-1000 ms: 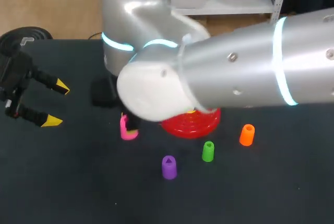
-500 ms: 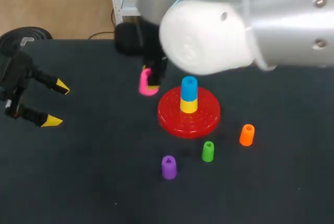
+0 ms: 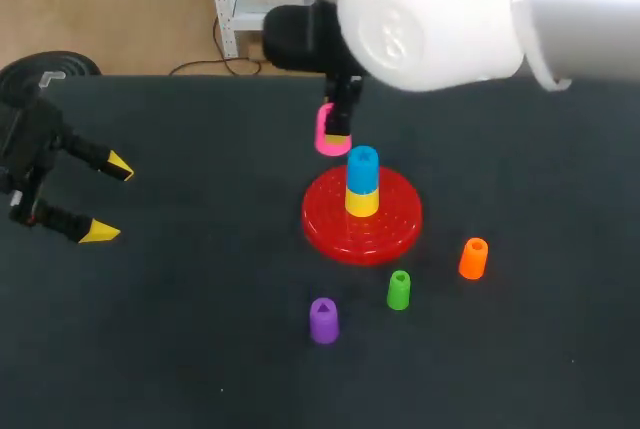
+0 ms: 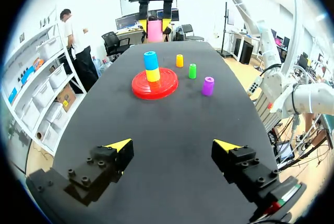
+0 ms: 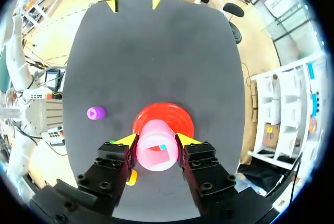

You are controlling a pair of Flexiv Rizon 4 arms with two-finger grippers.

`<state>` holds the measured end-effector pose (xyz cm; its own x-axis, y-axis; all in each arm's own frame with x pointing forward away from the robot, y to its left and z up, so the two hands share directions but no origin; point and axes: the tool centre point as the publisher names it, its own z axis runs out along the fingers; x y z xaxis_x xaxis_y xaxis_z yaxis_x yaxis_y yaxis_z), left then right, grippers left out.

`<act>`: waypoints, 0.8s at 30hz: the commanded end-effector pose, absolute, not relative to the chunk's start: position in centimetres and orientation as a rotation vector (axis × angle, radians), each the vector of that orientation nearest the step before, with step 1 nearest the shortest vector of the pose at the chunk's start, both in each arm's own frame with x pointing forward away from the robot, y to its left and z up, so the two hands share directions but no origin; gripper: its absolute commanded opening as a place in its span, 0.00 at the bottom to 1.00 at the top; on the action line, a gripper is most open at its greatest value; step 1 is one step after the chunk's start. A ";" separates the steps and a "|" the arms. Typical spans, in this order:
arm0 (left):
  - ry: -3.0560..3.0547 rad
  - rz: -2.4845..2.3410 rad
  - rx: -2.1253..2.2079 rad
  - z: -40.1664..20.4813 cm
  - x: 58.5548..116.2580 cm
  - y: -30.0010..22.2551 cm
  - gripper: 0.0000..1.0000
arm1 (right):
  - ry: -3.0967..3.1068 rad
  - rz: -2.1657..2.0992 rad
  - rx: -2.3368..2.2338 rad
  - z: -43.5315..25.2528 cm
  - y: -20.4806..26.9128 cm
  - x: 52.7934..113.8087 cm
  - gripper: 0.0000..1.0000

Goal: Pick up and stack the cylinders on the red base in this order: pink,purple,orange,green

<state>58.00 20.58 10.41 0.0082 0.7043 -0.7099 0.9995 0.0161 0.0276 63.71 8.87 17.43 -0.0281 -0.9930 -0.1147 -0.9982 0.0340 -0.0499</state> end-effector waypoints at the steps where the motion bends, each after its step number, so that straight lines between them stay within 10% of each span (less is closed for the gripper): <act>1: 1.747 -0.696 1.742 10.3 58.0 20.6 1.00 | 2.206 0.083 -2.080 16.8 7.7 64.7 0.00; 24: 1.747 -0.696 1.742 10.3 58.0 20.6 1.00 | 2.354 0.108 -2.046 13.3 5.0 67.1 0.00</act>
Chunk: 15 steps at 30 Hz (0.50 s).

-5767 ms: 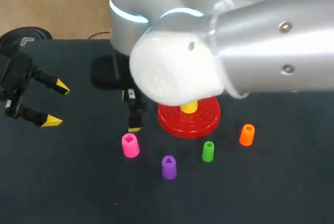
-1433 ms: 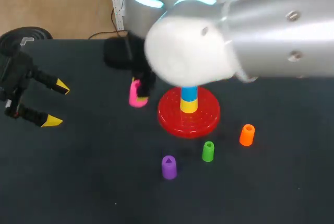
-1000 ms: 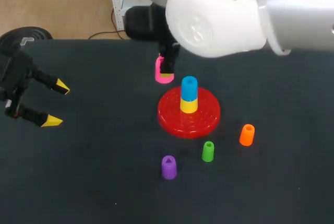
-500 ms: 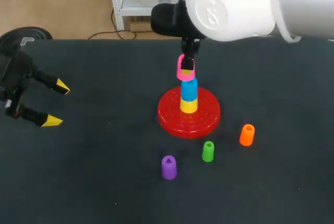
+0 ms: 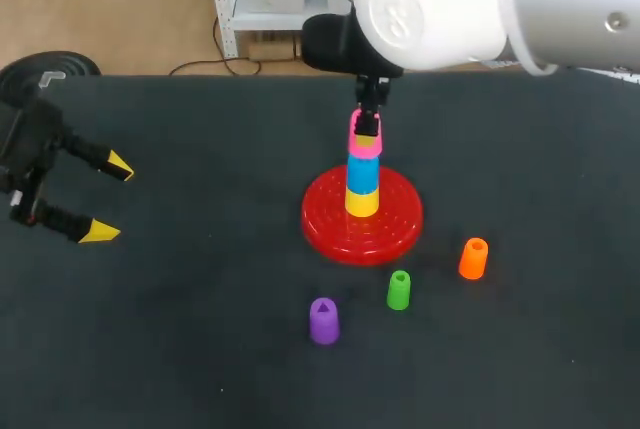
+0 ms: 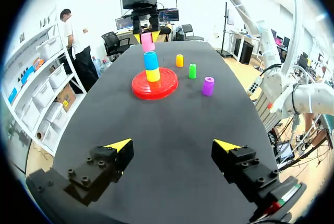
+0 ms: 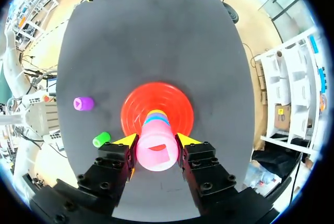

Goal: Pick up and stack the cylinders on the red base in this order: pink,purple,orange,green

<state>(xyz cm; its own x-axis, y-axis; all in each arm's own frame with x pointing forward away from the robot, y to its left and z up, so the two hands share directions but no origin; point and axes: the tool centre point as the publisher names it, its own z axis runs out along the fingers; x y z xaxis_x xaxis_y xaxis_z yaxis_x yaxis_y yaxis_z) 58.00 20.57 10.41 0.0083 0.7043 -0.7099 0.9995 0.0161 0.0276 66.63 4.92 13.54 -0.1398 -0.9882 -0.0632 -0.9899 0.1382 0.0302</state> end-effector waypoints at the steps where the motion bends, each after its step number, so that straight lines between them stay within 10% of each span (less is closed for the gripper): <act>1: 1.747 -0.696 1.742 10.3 58.0 20.6 1.00 | 2.355 0.111 -2.045 13.2 5.0 67.2 0.00; 15: 1.747 -0.696 1.742 10.3 58.0 20.6 1.00 | 2.352 0.125 -2.048 12.6 5.5 67.1 0.00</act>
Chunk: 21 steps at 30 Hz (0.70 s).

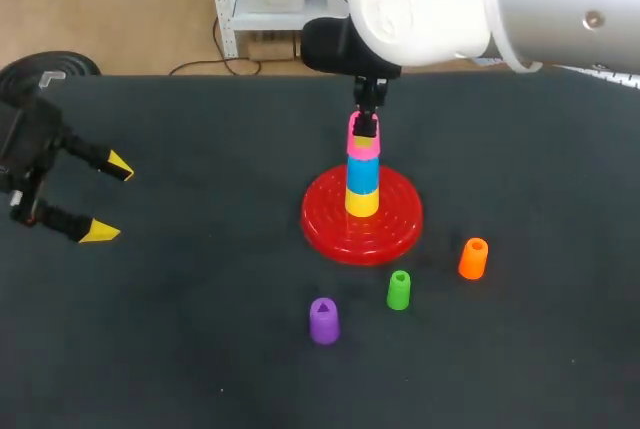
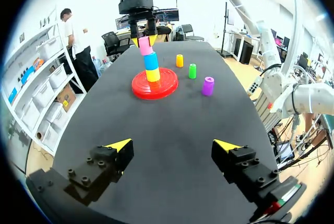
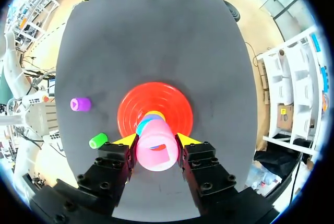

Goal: Pick up and stack the cylinders on the red base in this order: pink,purple,orange,green

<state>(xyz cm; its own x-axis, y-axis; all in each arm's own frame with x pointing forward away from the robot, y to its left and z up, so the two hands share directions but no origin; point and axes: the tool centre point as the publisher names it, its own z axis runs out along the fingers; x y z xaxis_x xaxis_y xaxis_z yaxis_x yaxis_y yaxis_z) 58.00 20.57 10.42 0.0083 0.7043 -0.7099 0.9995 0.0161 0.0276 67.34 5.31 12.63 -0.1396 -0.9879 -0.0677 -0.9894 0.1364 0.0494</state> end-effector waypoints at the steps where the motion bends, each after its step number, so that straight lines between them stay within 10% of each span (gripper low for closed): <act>1: 1.747 -0.696 1.742 10.3 58.0 20.6 1.00 | 2.351 0.124 -2.047 12.6 5.6 67.1 0.00; 21: 1.747 -0.696 1.742 10.3 58.0 20.6 1.00 | 2.371 0.108 -2.029 12.3 5.3 66.3 0.00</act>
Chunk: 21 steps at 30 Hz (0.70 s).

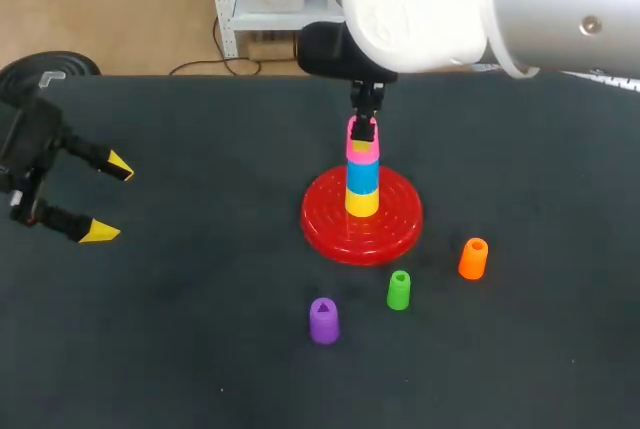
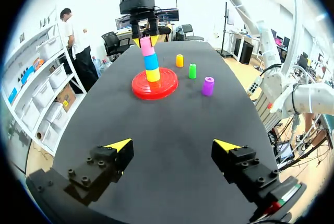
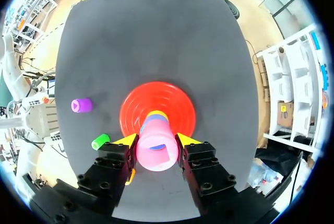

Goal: Pick up and stack the cylinders on the red base in this order: pink,purple,orange,green

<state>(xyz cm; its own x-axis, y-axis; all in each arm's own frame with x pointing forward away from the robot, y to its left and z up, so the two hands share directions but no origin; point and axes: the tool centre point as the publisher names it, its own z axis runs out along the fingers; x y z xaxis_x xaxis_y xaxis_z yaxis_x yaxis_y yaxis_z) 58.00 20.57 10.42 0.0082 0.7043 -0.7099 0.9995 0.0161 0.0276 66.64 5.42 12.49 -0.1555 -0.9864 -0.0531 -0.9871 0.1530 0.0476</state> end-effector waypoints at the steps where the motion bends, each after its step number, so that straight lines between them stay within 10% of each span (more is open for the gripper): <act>1: 1.747 -0.696 1.742 10.3 58.0 20.6 1.00 | 2.370 0.110 -2.030 12.2 5.3 66.2 0.00; 21: 1.747 -0.696 1.742 10.3 58.0 20.6 1.00 | 2.364 0.101 -2.016 12.1 4.9 66.3 0.00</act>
